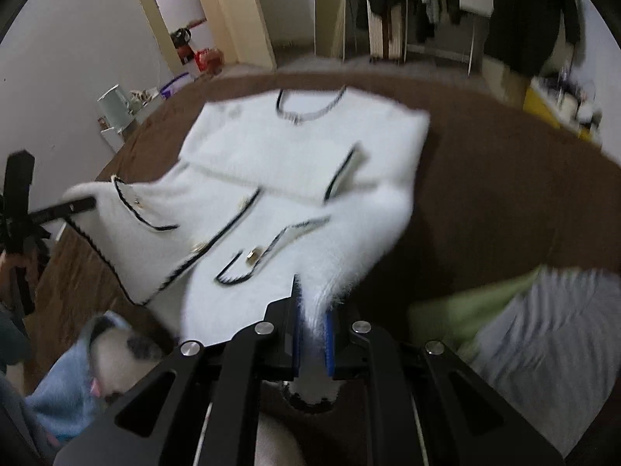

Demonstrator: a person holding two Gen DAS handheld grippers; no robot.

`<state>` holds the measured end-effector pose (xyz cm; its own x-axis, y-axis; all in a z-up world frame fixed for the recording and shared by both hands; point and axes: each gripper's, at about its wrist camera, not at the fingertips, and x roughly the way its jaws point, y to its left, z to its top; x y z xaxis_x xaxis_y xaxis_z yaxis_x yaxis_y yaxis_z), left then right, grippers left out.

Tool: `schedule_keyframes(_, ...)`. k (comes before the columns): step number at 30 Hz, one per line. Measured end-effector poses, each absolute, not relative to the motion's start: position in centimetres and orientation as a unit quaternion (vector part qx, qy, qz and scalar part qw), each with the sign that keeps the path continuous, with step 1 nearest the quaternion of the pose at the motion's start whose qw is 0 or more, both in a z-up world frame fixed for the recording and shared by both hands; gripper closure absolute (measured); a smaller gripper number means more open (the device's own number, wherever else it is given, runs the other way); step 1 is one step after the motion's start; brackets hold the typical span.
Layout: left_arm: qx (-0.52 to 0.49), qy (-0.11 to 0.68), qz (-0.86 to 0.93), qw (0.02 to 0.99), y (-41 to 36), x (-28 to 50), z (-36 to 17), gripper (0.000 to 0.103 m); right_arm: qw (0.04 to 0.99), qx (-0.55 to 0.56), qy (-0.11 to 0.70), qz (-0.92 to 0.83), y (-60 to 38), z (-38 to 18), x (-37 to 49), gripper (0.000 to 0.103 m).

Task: Fold large clothes
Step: 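Fold the hem over toward the collar with both tools closed, then lay the hem on the collar and open both tools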

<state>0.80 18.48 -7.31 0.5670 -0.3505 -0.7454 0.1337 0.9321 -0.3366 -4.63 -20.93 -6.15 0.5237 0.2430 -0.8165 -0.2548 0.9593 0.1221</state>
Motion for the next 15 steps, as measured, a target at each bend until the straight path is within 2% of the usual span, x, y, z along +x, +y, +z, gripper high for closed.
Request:
schedule_keyframes(8, -0.145, 0.362, -0.128, 0.912, 17.9, 8.5, -4.6, 0.088, 0.916, 0.005, 0.380, 0.130, -21.1, -2.5, 3.2, 0.094)
schedule_keyframes(15, -0.130, 0.332, -0.104, 0.929, 17.9, 16.5, -3.5, 0.088, 0.928, 0.002, 0.354, 0.112, -21.8, -2.0, 11.9, 0.094)
